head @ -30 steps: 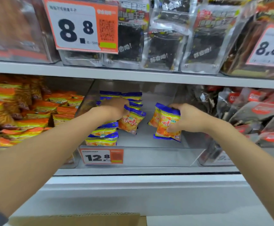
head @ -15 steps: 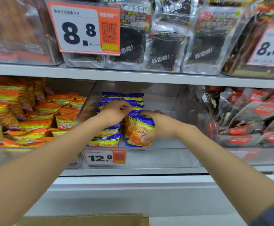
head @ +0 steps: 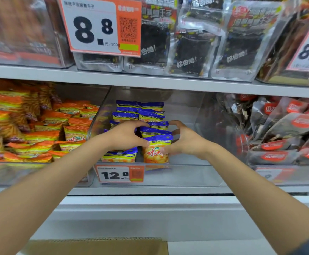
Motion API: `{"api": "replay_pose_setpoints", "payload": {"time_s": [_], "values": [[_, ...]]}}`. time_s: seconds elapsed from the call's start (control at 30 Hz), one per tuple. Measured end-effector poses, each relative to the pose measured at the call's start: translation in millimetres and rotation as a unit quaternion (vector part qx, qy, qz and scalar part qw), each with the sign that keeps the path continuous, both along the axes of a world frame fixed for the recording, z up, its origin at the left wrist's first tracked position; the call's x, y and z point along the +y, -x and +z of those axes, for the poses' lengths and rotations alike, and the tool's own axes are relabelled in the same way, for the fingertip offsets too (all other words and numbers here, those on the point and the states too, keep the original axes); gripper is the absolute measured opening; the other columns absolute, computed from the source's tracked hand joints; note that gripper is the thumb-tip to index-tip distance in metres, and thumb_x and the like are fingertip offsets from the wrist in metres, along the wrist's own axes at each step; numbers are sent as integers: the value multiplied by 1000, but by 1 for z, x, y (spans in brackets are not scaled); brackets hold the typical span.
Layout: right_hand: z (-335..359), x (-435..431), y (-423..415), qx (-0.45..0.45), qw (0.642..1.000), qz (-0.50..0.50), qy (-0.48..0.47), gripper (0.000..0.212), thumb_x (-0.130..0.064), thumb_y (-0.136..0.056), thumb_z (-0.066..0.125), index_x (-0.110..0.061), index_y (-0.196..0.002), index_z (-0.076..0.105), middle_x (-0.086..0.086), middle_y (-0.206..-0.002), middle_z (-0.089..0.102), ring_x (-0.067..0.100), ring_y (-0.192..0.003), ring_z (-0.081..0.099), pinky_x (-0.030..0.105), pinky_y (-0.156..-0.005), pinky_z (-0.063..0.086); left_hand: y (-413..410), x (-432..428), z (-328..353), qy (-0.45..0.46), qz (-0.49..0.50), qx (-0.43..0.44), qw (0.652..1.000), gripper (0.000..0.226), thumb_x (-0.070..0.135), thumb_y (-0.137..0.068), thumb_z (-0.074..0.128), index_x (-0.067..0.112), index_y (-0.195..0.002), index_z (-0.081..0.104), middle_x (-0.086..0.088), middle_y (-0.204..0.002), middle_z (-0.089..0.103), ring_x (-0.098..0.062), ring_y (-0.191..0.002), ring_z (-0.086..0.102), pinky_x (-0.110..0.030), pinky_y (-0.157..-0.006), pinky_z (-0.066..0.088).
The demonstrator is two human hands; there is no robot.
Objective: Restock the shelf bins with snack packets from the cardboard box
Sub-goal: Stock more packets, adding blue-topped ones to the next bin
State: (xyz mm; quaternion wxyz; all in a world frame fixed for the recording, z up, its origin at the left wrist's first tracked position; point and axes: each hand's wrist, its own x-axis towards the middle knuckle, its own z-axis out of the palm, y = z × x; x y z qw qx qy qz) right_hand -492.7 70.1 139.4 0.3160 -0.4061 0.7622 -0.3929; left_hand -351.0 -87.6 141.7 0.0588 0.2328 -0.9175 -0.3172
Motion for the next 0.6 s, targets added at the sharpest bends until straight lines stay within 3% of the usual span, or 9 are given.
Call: {"api": "replay_pose_setpoints", "payload": {"time_s": [0.1,0.17,0.23,0.3,0.37,0.47,0.53,0.6], "values": [[-10,-6,-6,-50,998,6,27,93,7,-71,80,-20,-145,29,-2,-106,60,11,-84,66,32,-71,60,0,-1,-2,3,-1,-24,1000,72,38,-79,74,31,-144,43,6,-146,45,-15,-129,46,-34,-107,42],[-15,-10,-8,-89,995,13,43,105,13,-74,75,-24,-152,15,-7,-102,61,9,-84,67,31,-70,59,0,-4,-5,33,-4,-41,999,82,58,-71,66,33,-145,41,7,-152,38,-16,-138,37,-40,-113,34],[-15,-10,-7,-137,989,-2,45,114,14,-75,73,-30,-154,2,-10,-102,57,15,-88,68,33,-70,59,0,-4,-7,51,2,-44,998,84,62,-71,64,34,-146,38,7,-154,35,-17,-141,32,-43,-114,32],[-12,-11,-9,-160,986,10,44,104,16,-76,71,-32,-149,15,-5,-107,58,22,-94,67,38,-78,59,0,-5,-10,74,8,-40,996,76,54,-81,66,35,-148,35,6,-155,32,-19,-142,29,-45,-114,31],[-10,-12,-14,-156,987,28,41,90,17,-76,70,-38,-132,26,0,-111,60,24,-99,66,44,-86,57,0,-6,-12,85,10,-44,995,71,48,-85,66,35,-148,36,5,-157,28,-20,-143,26,-46,-115,29],[-11,-11,-14,-109,991,28,72,89,15,-75,72,-48,-120,29,-7,-103,61,15,-86,68,39,-73,60,-2,-5,-11,71,-5,-1,997,70,38,-83,72,31,-145,40,2,-157,28,-18,-144,24,-40,-115,30],[-11,-9,-13,-66,993,30,89,85,13,-74,75,-37,-131,37,-3,-106,60,12,-81,66,34,-67,61,-5,-4,-10,58,0,51,997,63,30,-80,78,26,-136,51,-1,-150,37,-16,-140,30,-29,-108,34],[-12,-10,-15,-29,996,33,74,63,8,-75,77,-22,-123,49,8,-117,57,18,-87,66,40,-75,61,-5,-3,-10,56,4,57,997,57,30,-79,79,23,-131,56,0,-142,48,-14,-131,42,-26,-103,38]]}}
